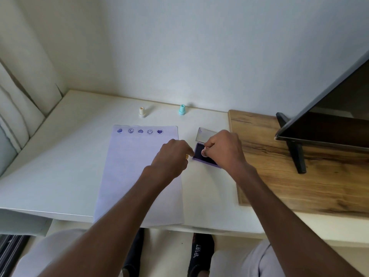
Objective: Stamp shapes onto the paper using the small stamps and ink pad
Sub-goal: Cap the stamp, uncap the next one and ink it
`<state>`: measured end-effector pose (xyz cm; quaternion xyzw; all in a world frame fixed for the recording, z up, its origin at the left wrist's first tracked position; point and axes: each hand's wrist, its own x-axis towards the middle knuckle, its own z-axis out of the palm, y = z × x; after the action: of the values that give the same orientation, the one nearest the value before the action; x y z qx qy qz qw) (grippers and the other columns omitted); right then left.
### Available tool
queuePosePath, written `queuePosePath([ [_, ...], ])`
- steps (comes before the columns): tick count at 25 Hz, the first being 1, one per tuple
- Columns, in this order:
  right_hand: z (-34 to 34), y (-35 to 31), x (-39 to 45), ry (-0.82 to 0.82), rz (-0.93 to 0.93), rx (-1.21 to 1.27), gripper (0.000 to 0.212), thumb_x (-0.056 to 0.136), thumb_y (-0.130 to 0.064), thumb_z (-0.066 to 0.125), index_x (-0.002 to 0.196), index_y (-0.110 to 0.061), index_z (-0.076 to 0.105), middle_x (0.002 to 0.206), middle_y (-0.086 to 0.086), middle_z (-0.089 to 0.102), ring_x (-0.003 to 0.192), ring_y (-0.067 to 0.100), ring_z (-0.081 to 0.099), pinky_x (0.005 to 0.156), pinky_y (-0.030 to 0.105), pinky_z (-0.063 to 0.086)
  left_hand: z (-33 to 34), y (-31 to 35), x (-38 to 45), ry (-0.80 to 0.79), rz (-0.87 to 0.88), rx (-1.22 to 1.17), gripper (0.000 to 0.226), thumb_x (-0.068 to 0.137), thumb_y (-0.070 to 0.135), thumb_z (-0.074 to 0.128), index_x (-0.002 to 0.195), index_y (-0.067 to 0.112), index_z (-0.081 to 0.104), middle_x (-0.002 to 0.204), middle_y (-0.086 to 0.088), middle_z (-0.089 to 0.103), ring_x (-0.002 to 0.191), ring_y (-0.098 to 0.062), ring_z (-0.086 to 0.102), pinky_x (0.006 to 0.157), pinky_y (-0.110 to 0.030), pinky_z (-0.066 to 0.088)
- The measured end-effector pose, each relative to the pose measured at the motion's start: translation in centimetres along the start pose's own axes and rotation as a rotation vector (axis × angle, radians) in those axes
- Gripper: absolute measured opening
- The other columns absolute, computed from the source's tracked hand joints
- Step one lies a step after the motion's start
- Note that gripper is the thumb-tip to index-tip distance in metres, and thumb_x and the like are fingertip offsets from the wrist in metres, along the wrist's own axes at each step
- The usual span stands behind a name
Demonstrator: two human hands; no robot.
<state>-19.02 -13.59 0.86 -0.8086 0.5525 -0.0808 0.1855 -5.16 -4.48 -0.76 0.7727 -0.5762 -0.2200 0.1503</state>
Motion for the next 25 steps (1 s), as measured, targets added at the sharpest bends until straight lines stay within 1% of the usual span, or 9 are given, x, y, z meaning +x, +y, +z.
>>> queuePosePath([
  [2,0.7,-0.2,-0.6,0.030,-0.036,-0.032,0.020,0.085,-0.023,0.083,0.103,-0.014,0.083,0.101,0.010,0.078,0.095,0.028,0.073,0.067,0.026,0.057,0.0,0.1,0.2,0.002,-0.004,-0.001,0.045,0.090,-0.001,0.066,0.125,0.027,0.074,0.116,-0.003,0.076,0.104,-0.023,0.068,0.084,-0.029,0.051],
  [4,0.3,-0.1,-0.6,0.006,-0.001,0.017,0.020,0.081,-0.021,0.086,0.100,-0.015,0.084,0.098,0.008,0.079,0.092,0.025,0.075,0.071,0.028,0.061,0.0,0.1,0.2,0.010,-0.015,0.001,0.044,0.090,0.000,0.067,0.124,0.028,0.075,0.115,-0.004,0.076,0.103,-0.024,0.068,0.081,-0.028,0.049],
  [8,-1.7,1.3,0.0,-0.101,0.168,0.407,0.020,0.069,-0.015,0.095,0.087,-0.016,0.085,0.070,0.002,0.079,0.065,0.018,0.078,0.070,0.038,0.067,-0.1,0.1,0.1,0.010,-0.027,0.008,0.048,0.090,-0.001,0.065,0.125,0.030,0.074,0.116,-0.004,0.074,0.103,-0.027,0.067,0.086,-0.034,0.055],
  [11,0.4,0.1,-0.6,-0.016,-0.017,-0.004,0.024,0.080,-0.024,0.087,0.102,-0.014,0.084,0.096,0.009,0.080,0.088,0.026,0.075,0.074,0.031,0.063,0.1,0.2,0.1,0.015,-0.016,0.025,0.048,0.090,-0.001,0.066,0.125,0.029,0.073,0.118,-0.005,0.073,0.105,-0.027,0.066,0.089,-0.035,0.055],
  [13,0.7,-0.9,-0.4,-0.003,-0.052,-0.137,0.030,0.081,-0.024,0.084,0.110,-0.014,0.081,0.106,0.012,0.076,0.096,0.029,0.072,0.071,0.028,0.057,0.2,0.2,0.3,0.015,-0.015,0.032,0.047,0.089,-0.001,0.067,0.125,0.028,0.074,0.119,-0.006,0.073,0.105,-0.028,0.067,0.089,-0.036,0.056],
  [17,-0.7,0.1,0.5,-0.063,0.096,0.110,0.022,0.073,-0.018,0.090,0.094,-0.015,0.085,0.087,0.010,0.079,0.085,0.026,0.076,0.077,0.035,0.064,0.3,0.1,0.4,0.024,-0.023,0.034,0.045,0.090,0.000,0.069,0.125,0.028,0.074,0.120,-0.008,0.071,0.102,-0.029,0.066,0.085,-0.034,0.055],
  [19,0.0,-0.5,-0.4,-0.003,0.073,0.024,0.027,0.077,-0.020,0.088,0.103,-0.014,0.083,0.101,0.012,0.078,0.094,0.028,0.074,0.079,0.031,0.062,0.4,0.1,0.3,0.018,-0.023,0.041,0.046,0.089,0.000,0.070,0.126,0.028,0.073,0.121,-0.007,0.071,0.103,-0.029,0.067,0.088,-0.035,0.057],
  [22,0.6,-1.7,-0.8,-0.007,0.028,-0.155,0.039,0.082,-0.023,0.084,0.119,-0.013,0.077,0.114,0.014,0.074,0.104,0.032,0.071,0.072,0.028,0.052,0.3,0.4,0.2,0.009,-0.012,0.054,0.045,0.089,0.001,0.070,0.126,0.027,0.074,0.121,-0.007,0.072,0.104,-0.027,0.067,0.089,-0.036,0.057],
  [25,-0.9,-0.4,-0.6,-0.039,0.132,0.132,0.025,0.077,-0.019,0.089,0.101,-0.016,0.083,0.093,0.009,0.079,0.087,0.025,0.077,0.076,0.031,0.063,0.2,0.4,0.0,0.018,0.011,0.058,0.043,0.090,0.002,0.069,0.124,0.027,0.073,0.119,-0.006,0.070,0.102,-0.027,0.066,0.081,-0.032,0.054],
])
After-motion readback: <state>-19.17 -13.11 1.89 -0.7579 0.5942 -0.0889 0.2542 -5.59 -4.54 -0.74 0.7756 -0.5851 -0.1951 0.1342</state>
